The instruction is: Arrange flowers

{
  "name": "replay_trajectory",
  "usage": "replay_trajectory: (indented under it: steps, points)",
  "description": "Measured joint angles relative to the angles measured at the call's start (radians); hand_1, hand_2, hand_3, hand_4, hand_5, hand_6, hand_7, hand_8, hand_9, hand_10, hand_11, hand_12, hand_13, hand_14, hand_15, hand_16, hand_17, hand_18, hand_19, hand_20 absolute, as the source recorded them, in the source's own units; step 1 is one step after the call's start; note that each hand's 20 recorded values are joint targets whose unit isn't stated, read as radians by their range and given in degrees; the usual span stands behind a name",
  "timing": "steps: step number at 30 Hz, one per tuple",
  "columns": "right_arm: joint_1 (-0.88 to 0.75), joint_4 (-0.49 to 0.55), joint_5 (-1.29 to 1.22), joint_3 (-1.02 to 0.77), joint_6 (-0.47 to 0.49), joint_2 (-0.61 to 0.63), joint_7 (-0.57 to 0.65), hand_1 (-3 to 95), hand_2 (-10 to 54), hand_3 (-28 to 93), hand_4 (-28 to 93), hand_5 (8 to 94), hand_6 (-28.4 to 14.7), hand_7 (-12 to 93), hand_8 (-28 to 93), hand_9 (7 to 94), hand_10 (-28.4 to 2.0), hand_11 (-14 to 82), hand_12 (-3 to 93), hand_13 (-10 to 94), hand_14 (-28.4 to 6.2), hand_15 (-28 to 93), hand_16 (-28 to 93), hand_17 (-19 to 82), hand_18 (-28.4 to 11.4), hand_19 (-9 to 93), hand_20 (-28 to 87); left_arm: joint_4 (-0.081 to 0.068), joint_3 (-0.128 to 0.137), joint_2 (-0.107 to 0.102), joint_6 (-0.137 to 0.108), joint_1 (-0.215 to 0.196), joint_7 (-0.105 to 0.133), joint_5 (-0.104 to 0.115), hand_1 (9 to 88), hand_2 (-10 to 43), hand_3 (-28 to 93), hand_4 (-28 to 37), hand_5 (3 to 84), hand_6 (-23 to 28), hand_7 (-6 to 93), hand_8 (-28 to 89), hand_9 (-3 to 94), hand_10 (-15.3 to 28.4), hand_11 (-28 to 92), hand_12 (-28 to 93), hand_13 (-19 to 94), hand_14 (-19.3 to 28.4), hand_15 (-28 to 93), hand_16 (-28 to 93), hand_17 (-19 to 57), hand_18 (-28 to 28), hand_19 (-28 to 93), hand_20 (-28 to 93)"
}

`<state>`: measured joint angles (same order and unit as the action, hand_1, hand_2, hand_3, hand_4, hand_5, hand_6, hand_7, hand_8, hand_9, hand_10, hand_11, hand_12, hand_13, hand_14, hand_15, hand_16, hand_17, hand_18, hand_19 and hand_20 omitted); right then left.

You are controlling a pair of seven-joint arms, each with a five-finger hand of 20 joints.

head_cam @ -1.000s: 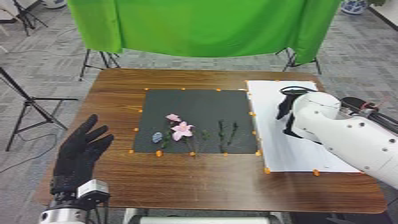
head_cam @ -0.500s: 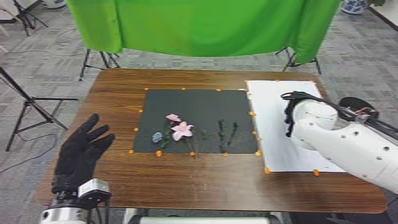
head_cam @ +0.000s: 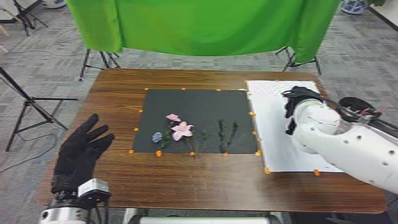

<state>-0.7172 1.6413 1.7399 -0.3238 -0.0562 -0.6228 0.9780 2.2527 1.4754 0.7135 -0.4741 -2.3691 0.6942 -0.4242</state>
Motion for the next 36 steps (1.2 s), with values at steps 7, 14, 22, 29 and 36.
replay_trajectory:
  steps: [7,14,22,29,36]
  points:
    - [0.055,0.071,0.019,-0.004,-0.006,0.008,-0.031,60.7,-9.5,73,-28,77.8,2.6,30,3,90.4,-6.6,5.8,29.7,87,0.7,80,18,49,-15.0,93,15,0.003,-0.006,-0.025,-0.005,-0.008,0.025,0.022,29.2,6.9,65,-22.8,36.4,8.7,12.1,-9,31.4,17.9,32,12,22,24.5,64,-13,-10.2,19.2,44,16]
    - [0.055,0.171,0.017,-0.050,0.015,-0.004,-0.113,60.8,-9.5,73,-28,77.9,2.5,29,4,90.6,-6.7,5.7,29.7,87,0.6,80,18,49,-15.1,93,15,0.008,0.017,-0.018,-0.005,-0.029,0.018,0.016,29.2,6.9,65,-22.9,36.4,8.7,12.0,-9,31.4,17.9,32,12,22,24.4,64,-13,-10.2,19.2,44,16]
    - [0.042,0.229,0.014,-0.043,0.068,-0.101,-0.164,60.9,-9.5,72,-28,78.0,2.5,29,4,90.5,-6.8,5.7,29.8,87,0.5,80,18,49,-15.1,93,16,0.010,0.030,0.006,-0.004,-0.033,-0.003,-0.003,29.2,6.9,65,-22.8,36.4,8.7,12.0,-9,31.4,17.9,32,12,22,24.4,64,-13,-10.3,19.3,44,16]
    - [0.039,0.216,0.014,0.043,0.073,-0.215,-0.171,60.8,-9.5,72,-28,77.8,2.7,29,5,90.5,-6.7,5.7,29.9,87,0.5,80,18,49,-15.2,93,16,0.010,0.037,0.022,-0.001,-0.033,-0.025,-0.020,29.2,6.9,65,-22.8,36.4,8.7,12.0,-9,31.4,17.9,32,12,22,24.5,63,-13,-10.3,19.3,44,16]
    - [0.015,0.168,0.003,0.069,0.062,-0.300,-0.168,60.7,-9.5,72,-28,77.0,2.7,29,5,90.9,-6.5,6.3,30.2,87,0.1,80,19,48,-15.5,93,16,0.009,0.039,0.027,0.005,-0.030,-0.034,-0.027,29.1,6.9,65,-22.8,36.4,8.7,12.0,-9,31.4,17.9,32,12,22,24.6,63,-13,-10.2,19.3,44,16]
